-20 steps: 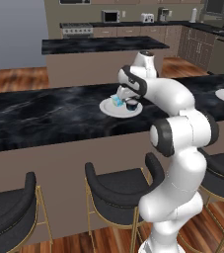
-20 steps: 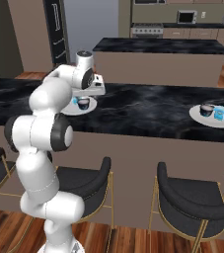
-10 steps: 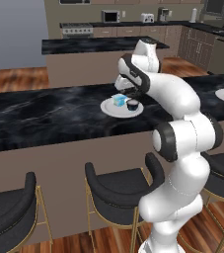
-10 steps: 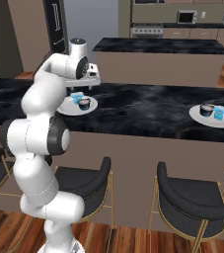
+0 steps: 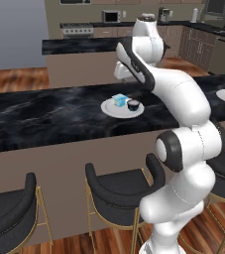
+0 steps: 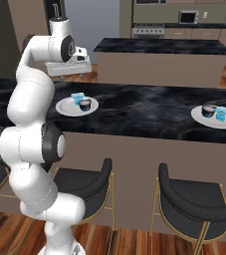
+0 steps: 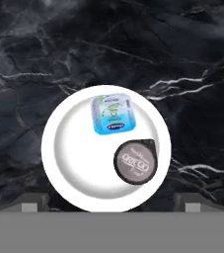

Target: Place two yogurt containers on each plate.

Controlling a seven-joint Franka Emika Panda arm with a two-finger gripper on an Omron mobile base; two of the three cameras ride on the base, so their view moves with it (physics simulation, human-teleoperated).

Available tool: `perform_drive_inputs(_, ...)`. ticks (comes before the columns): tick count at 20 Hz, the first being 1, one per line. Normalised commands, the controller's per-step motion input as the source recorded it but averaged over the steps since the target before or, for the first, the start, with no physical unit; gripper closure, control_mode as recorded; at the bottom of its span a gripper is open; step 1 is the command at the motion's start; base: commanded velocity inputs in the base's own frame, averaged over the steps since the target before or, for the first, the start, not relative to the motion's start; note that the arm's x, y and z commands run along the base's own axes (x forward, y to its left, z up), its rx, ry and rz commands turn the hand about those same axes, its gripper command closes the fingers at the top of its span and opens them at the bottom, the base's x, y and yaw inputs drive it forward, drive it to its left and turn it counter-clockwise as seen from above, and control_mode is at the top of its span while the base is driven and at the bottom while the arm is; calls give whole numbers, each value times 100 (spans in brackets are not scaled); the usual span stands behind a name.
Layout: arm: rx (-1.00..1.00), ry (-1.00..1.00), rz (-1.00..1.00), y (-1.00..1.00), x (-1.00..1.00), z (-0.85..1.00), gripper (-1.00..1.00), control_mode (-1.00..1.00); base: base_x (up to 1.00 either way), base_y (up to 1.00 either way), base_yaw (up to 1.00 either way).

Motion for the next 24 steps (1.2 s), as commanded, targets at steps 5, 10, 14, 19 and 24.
perform_drive_inputs(5,4,-8,-7,-79,-100,0,-100,-100,0,0,0)
perform_drive_inputs(10,1,-2,-9,-38,-100,-7,-100,-100,0,0,0)
perform_drive_inputs(14,0,-6,-6,-1,-100,-48,-100,-100,0,0,0)
perform_drive_inputs(19,0,-1,-2,40,-83,22,-100,-100,0,0,0)
perform_drive_inputs(24,1,37,-31,5,-27,38,-100,-100,0,0,0)
